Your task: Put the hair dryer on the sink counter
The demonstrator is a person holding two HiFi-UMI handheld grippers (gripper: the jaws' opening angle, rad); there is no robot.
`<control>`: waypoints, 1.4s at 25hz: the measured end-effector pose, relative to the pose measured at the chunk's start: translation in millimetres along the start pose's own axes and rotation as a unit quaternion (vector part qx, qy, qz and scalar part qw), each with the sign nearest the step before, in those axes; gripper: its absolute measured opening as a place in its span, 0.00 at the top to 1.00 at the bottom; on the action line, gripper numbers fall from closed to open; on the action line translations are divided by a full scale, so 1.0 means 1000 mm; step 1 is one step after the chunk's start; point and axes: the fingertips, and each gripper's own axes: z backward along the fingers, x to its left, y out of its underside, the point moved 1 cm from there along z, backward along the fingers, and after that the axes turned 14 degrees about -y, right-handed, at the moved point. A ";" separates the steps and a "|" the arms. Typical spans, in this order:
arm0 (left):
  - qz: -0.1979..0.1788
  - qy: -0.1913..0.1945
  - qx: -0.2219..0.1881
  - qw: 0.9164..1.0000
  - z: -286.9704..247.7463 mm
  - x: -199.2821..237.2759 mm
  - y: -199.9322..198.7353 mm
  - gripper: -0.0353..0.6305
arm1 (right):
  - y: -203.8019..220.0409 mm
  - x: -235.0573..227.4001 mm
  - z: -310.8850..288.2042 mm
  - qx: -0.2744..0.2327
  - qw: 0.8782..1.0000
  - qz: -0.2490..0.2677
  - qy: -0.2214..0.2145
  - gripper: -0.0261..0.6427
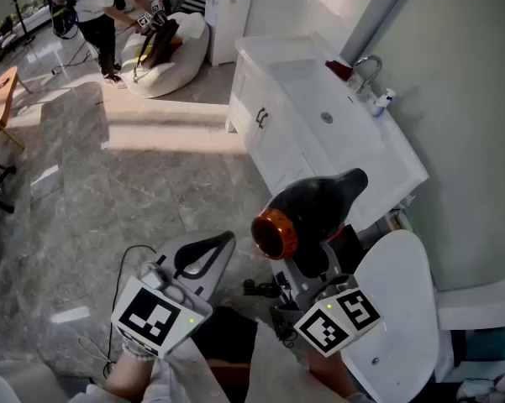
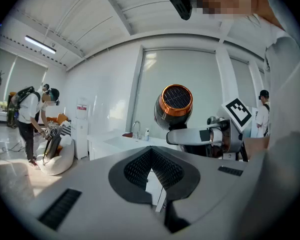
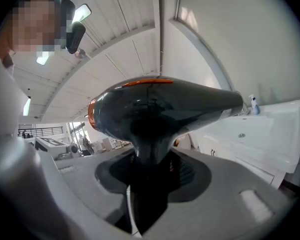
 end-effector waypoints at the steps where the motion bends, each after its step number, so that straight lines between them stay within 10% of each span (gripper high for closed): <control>1: 0.000 0.001 -0.001 1.000 -0.001 0.000 0.000 0.94 | 0.000 -0.001 0.000 0.000 1.000 0.000 0.001 0.71; 35: -0.017 -0.036 -0.012 0.999 -0.007 -0.068 0.006 0.94 | 0.008 -0.027 0.062 0.021 1.000 -0.006 -0.022 0.71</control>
